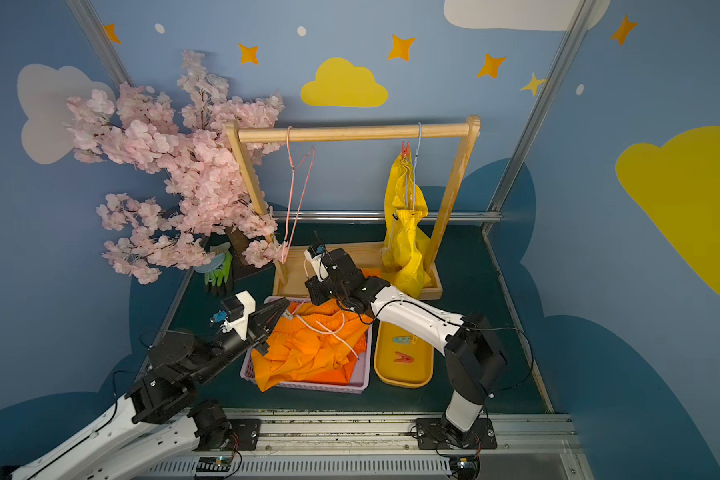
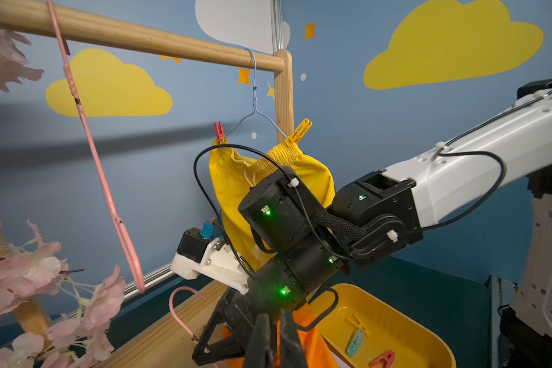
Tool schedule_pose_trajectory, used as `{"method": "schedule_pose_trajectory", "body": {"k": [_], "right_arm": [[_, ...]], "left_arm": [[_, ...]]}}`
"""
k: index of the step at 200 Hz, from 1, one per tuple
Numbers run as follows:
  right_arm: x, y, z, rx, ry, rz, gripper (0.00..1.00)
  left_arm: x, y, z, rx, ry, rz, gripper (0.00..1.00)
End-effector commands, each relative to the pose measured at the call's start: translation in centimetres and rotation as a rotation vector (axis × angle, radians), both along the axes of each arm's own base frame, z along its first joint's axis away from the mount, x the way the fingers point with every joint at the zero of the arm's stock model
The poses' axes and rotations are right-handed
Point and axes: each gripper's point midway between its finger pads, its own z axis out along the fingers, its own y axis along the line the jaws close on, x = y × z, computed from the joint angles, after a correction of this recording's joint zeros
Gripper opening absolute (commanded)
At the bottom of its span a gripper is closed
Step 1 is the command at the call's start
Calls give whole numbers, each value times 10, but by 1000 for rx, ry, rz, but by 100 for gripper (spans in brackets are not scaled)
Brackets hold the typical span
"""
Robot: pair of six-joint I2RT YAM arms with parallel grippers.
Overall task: Remove the clothespins securing shorts to the hanger
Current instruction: Place the hanger in the basket, then place the clothespin in the storage box.
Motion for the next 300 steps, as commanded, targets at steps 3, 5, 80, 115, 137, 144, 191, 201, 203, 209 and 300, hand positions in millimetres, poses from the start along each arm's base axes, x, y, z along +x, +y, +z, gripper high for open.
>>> {"method": "schedule_pose_trajectory", "body": {"k": [3, 5, 80, 115, 137, 144, 191, 201, 203, 209, 300], "right_arm": [[1, 2, -19, 27, 138, 5, 0], [0, 2, -19, 29, 146, 10, 0], [-9, -20, -15, 83, 194, 7, 17], [-21, -42, 1, 87, 140, 7, 39], [-31, -60, 15, 110, 96, -2, 56], [-33, -66, 20, 120, 78, -13, 58], [-57, -113, 66, 234, -82, -52, 57], [-69, -117, 81, 275, -140, 2, 56], [-72, -118, 84, 282, -150, 12, 55], [-80, -121, 91, 301, -180, 44, 55], [-153, -120, 135, 442, -156, 476, 58]], "left_arm": [[3, -12, -2, -46, 32, -36, 3], [4, -12, -4, -45, 34, -36, 3], [25, -27, -36, -20, 128, 1, 3], [42, 0, -39, -7, 114, 168, 3], [45, 14, -39, -23, 131, 201, 3], [45, 18, -38, -40, 135, 210, 3], [38, 17, -28, -150, 116, 123, 3], [34, 9, -24, -155, 99, 71, 3], [33, 8, -23, -156, 96, 60, 3], [30, 3, -21, -159, 86, 28, 3], [-26, -53, 13, -153, -12, -459, 3]]}}
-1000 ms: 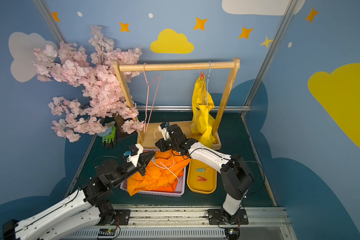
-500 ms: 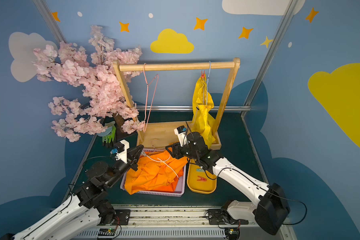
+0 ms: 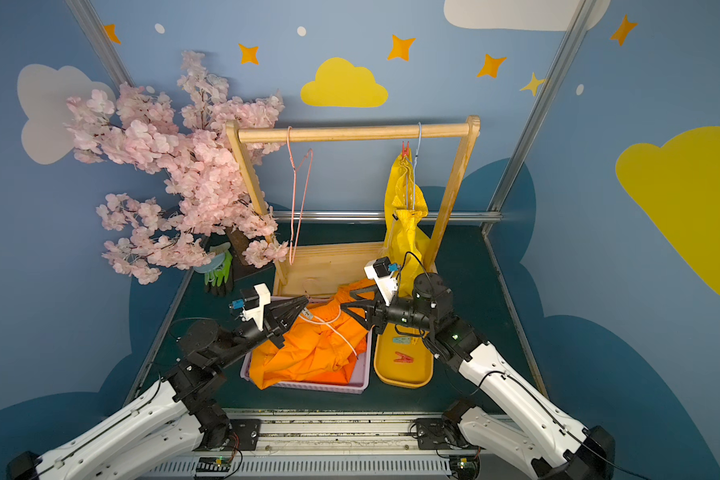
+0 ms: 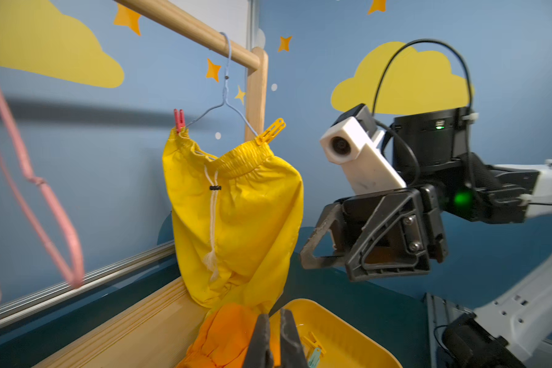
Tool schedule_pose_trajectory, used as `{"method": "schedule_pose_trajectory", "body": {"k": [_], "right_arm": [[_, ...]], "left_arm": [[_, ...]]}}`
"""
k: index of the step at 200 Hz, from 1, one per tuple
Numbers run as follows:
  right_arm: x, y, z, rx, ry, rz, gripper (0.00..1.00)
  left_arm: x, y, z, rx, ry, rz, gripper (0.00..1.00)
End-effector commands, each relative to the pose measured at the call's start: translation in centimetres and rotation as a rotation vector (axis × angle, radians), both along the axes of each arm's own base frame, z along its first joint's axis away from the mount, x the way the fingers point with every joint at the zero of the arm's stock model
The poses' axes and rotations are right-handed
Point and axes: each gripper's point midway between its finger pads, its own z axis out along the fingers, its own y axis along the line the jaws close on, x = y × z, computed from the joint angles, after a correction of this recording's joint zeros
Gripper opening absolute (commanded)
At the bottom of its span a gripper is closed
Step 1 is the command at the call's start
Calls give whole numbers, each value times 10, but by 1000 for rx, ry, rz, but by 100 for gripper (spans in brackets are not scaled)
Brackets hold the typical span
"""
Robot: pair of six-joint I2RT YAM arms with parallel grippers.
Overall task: Remove the clothespins securing shorts to the hanger
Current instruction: Place the clothespin in the storage box.
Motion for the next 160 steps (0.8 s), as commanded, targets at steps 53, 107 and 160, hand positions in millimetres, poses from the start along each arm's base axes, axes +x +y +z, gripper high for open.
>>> {"method": "schedule_pose_trajectory", "body": {"k": [53, 107, 160], "right_arm": [[-51, 14, 17, 63, -12, 385, 64], [-62, 31, 11, 52, -24, 449, 60], [-61, 43, 6, 36, 3, 465, 46]], "left_arm": [[-48, -36, 29, 1, -69, -389, 4], [-47, -45, 32, -2, -61, -432, 8], [-45, -46, 34, 2, -63, -431, 9]]}}
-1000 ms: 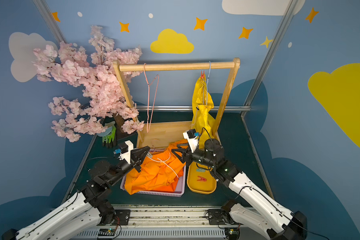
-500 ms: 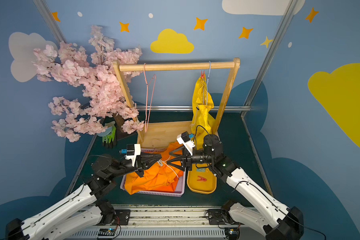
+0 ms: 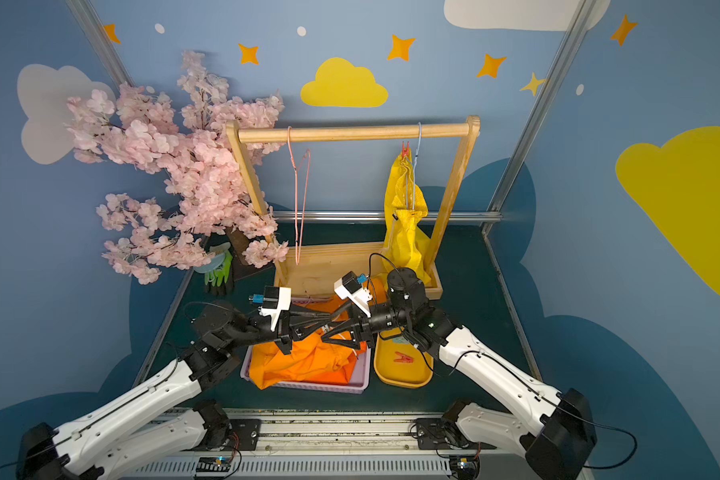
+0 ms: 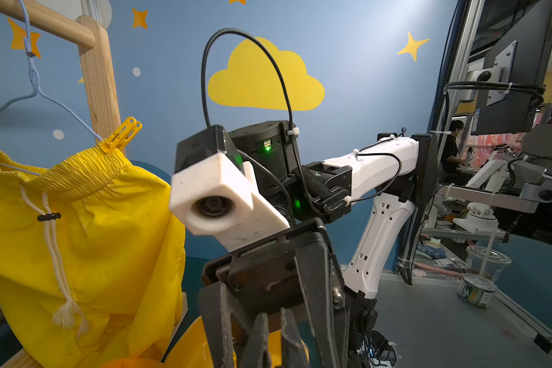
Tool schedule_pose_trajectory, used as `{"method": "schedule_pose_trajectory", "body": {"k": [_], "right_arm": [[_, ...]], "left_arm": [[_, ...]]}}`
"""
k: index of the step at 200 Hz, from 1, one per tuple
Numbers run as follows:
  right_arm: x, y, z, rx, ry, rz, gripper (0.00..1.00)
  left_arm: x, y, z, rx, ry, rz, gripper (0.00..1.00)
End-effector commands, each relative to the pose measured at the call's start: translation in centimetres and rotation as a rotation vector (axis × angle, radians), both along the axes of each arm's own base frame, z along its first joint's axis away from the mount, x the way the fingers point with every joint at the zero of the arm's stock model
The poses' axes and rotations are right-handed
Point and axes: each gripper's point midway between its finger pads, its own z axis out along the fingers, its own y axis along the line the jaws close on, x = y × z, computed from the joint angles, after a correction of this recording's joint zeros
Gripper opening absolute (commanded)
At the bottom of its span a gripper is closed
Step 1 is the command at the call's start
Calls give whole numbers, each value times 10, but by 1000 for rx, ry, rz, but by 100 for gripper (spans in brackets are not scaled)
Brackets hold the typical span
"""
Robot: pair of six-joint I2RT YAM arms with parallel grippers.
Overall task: Remove the clothespins securing shorts to the hanger
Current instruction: Place the clothespin in the storage box.
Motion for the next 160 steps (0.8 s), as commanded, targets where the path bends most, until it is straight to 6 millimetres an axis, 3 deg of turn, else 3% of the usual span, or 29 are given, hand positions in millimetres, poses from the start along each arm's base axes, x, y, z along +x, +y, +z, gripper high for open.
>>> {"method": "schedule_pose_trajectory", "body": {"k": [1, 21, 45, 65, 80, 96, 128, 160], "right_arm": [[0, 3, 17, 40, -40, 11, 46], [1, 4, 20, 49, -42, 9, 37], [1, 3, 22, 52, -47, 3, 24], [2, 3, 21, 50, -48, -8, 13], [5, 3, 18, 40, -46, -30, 12], [11, 3, 10, 10, -32, -70, 11], [38, -2, -20, -110, 4, -254, 10], [61, -28, -56, -246, 3, -486, 8]], "left_arm": [[-5, 1, 15, -28, -31, -17, 9], [-4, 1, 14, -20, -24, -16, 11], [-2, 2, 11, -10, -11, -3, 22], [0, 2, 10, -6, -6, 8, 54], [1, 3, 11, -11, -9, 22, 79], [4, 7, 14, -24, -14, 56, 96], [13, 31, 27, -108, -59, 218, 100], [30, 64, 25, -149, -60, 441, 100]]}}
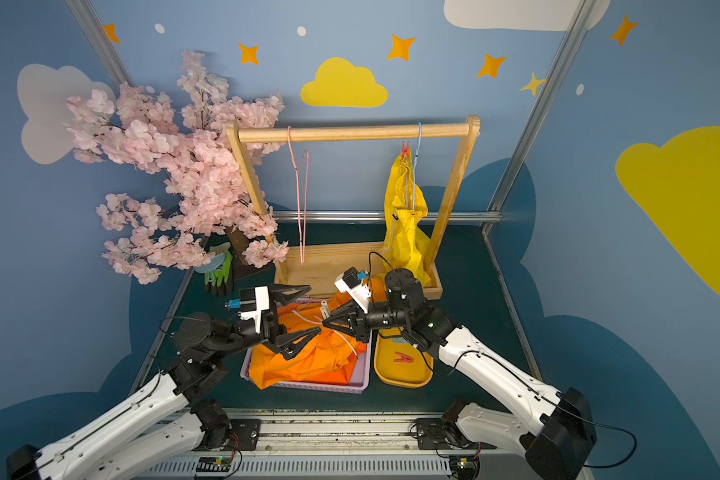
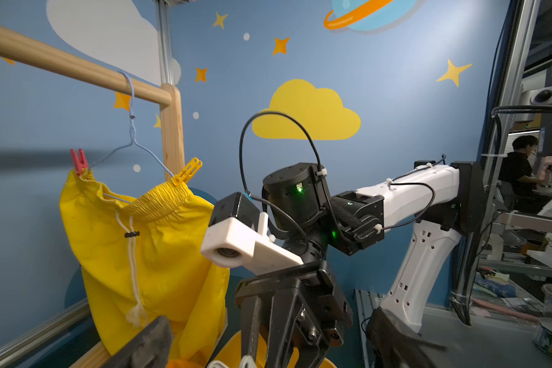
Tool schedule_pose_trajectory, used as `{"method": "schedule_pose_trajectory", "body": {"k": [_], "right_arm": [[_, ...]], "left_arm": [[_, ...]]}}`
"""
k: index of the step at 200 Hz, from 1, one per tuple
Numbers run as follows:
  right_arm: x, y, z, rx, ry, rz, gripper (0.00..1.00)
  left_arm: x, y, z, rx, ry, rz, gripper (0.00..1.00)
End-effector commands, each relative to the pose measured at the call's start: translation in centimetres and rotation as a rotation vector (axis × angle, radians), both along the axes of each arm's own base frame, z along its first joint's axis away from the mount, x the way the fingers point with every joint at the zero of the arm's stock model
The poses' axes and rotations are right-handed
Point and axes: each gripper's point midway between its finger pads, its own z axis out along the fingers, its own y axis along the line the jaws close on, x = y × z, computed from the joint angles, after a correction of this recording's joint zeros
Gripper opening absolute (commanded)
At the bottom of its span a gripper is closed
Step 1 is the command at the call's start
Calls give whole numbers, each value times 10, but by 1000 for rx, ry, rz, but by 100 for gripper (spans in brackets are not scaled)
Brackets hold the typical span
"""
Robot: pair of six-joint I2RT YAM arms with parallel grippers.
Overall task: Remove the clothespins securing shorts to the hanger
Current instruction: Place the clothespin in the storage box.
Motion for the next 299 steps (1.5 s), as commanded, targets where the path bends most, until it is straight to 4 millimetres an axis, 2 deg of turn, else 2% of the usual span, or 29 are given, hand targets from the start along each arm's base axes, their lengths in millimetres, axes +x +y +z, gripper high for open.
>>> {"method": "schedule_pose_trajectory", "body": {"k": [1, 19, 42, 48, 55, 71, 89, 114, 150, 194, 203, 221, 241, 255, 270, 286, 299], "right_arm": [[23, -26, -33, -137, 10, -230, 8], [37, -58, -55, -227, 42, -438, 9], [49, -118, -84, -314, 90, -757, 8], [50, -132, -85, -305, 71, -816, 7], [48, -148, -104, -325, 76, -876, 6], [43, -180, -119, -318, 114, -1002, 3], [36, -202, -136, -307, 175, -1080, 2], [32, -214, -164, -341, 266, -1123, 4], [36, -206, -205, -438, 432, -1067, 5], [47, -199, -220, -427, 500, -1019, 16], [48, -199, -221, -432, 504, -1017, 22], [46, -205, -219, -447, 499, -1036, 39], [43, -204, -202, -422, 443, -1008, 52], [42, -201, -186, -372, 372, -976, 53], [42, -191, -157, -253, 303, -937, 47], [43, -167, -113, -95, 185, -832, 43], [41, -147, -84, -38, 89, -756, 42]], "left_arm": [[21, 26, 2, -47, 3, 208, 100], [33, 40, -11, -48, 41, 314, 100], [51, 53, -31, -22, 122, 430, 99], [56, 55, -36, -15, 143, 458, 99], [62, 57, -42, -5, 171, 489, 99], [77, 60, -59, 27, 235, 555, 99], [92, 64, -79, 83, 321, 636, 99], [106, 76, -107, 151, 467, 745, 97], [107, 69, -128, 203, 589, 714, 94], [102, 51, -143, 167, 709, 611, 89], [101, 44, -148, 148, 741, 577, 88], [100, 29, -156, 129, 776, 505, 85], [101, 25, -165, 113, 822, 495, 83], [102, 26, -168, 112, 830, 503, 83], [102, 31, -167, 107, 817, 525, 83], [102, 38, -163, 92, 788, 555, 83], [102, 46, -158, 83, 762, 584, 83]]}}
